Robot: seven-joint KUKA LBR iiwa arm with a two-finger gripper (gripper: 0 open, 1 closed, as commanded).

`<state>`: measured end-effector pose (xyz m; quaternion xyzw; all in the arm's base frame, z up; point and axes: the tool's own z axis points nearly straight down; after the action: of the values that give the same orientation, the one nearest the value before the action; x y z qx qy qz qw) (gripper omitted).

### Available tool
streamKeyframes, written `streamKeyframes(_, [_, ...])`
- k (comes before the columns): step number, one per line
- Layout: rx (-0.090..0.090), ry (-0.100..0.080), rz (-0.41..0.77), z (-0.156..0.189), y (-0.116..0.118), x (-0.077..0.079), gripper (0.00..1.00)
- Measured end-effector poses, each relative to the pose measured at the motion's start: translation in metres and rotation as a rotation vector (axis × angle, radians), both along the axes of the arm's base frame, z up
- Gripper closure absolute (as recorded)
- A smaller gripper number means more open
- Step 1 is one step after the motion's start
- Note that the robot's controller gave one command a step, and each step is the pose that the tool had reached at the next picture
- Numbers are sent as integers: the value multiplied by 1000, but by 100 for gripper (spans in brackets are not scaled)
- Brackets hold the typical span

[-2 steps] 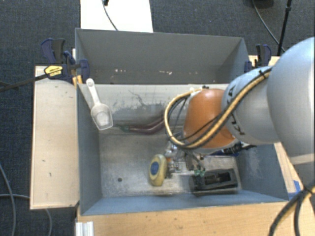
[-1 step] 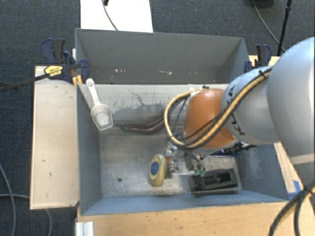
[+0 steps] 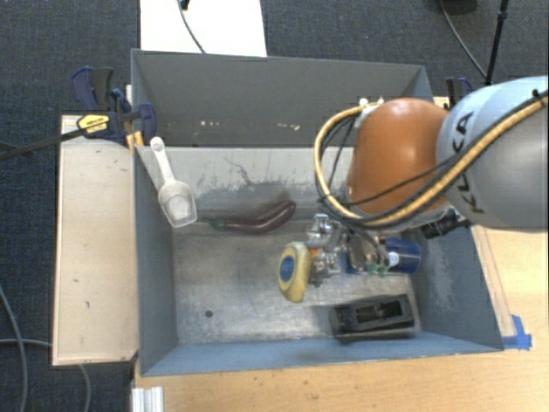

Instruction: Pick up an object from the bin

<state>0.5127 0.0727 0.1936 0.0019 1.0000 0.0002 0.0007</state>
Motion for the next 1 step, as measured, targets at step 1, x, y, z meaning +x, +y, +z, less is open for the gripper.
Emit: streamKeyframes(1, [0, 0, 0, 0, 0, 0, 100])
